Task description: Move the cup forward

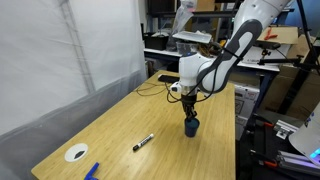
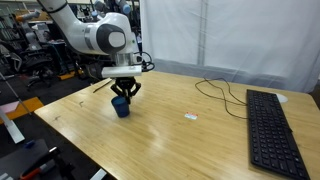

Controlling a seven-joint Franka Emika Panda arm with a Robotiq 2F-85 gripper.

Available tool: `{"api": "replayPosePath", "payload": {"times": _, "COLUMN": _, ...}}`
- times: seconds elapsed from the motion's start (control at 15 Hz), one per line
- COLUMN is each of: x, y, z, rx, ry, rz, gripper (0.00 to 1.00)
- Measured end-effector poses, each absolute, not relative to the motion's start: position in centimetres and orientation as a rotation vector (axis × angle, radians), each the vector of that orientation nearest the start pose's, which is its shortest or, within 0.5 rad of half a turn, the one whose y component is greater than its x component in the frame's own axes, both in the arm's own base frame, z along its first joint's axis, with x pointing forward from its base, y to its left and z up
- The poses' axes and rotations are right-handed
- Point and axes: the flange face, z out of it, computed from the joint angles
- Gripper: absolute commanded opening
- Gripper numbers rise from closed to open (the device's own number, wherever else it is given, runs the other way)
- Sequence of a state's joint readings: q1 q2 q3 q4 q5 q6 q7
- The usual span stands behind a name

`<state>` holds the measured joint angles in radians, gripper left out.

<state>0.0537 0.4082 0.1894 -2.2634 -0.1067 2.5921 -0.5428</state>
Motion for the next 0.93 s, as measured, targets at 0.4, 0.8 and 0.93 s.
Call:
{"api": "replayPosePath", "payload": {"times": 0.4, "x": 50.5, "y": 13.0, "z": 17.0, "rx": -2.796, "ry": -1.332, "rz": 0.105, "gripper": 0.79}}
{"api": "replayPosePath", "payload": {"times": 0.8, "x": 51.5, "y": 12.3, "z": 18.6, "rx": -2.823, "ry": -1.312, "rz": 0.020, "gripper": 1.00}}
{"api": "replayPosePath", "payload": {"times": 0.93, "x": 51.8, "y": 11.8, "z": 19.9, "rx": -2.838, "ry": -1.299, "rz": -0.012, "gripper": 1.00}}
